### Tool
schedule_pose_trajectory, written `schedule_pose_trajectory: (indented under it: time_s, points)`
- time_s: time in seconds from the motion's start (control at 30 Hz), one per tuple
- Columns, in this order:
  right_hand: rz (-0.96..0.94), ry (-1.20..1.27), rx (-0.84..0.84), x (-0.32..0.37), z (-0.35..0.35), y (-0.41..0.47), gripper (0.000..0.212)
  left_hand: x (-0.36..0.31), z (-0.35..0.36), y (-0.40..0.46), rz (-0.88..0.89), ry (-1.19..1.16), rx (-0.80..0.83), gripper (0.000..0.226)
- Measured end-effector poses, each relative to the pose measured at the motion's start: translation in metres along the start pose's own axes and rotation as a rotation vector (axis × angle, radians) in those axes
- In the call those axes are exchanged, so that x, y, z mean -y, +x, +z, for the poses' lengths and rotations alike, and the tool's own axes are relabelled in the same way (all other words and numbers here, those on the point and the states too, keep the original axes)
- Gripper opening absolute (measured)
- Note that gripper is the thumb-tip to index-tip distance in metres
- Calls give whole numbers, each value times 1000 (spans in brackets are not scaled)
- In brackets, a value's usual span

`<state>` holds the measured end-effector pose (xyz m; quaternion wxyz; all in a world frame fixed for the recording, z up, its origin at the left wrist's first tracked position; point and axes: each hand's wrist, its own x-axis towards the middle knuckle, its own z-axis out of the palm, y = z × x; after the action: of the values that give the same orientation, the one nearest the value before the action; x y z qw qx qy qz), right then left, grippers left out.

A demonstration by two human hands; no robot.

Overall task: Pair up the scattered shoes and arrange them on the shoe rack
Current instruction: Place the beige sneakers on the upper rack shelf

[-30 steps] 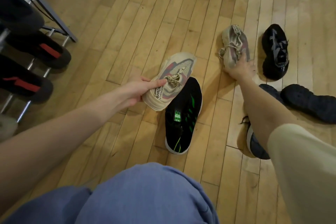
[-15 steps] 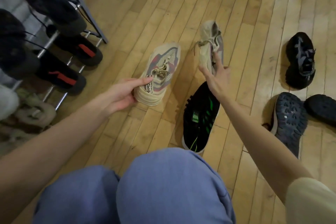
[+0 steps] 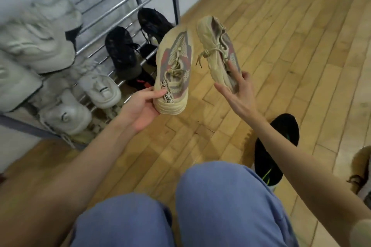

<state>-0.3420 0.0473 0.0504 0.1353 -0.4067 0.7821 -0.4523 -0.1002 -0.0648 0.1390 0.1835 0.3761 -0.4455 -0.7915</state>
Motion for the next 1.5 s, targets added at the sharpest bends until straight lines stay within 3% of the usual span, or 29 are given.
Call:
schedule_pose_trajectory:
  time_s: [0.23,0.53,0.67,0.77,0.97,1.2,1.33,1.43,1.5]
  points:
    - [-145,-44,-26,68,28,25,73,-41,-25,-12,213,-147,-114,49]
    - [-339,-354,-18,175,36,126,72,-131,-15,19,447,-309,-398,16]
    - [-288,-184,51,216,56,183,77,-156,-14,52,430,-344,-489,37]
    - [-278,-175,54,237,67,212,65,-169,-16,71,426,-343,-533,42]
    - [-283,-259,74,249,83,253,53,-183,-19,100,462,-301,-583,39]
    - [-365,-405,141,235,97,267,55,-187,-23,120,430,-305,-595,38]
    - [-377,-434,167,232,94,266,56,-189,-20,118,428,-175,-622,30]
    - [-384,-421,127,228,84,248,53,-188,-19,113,416,-63,-648,9]
    - [-404,-381,87,219,76,223,56,-186,-18,108,421,0,-693,18]
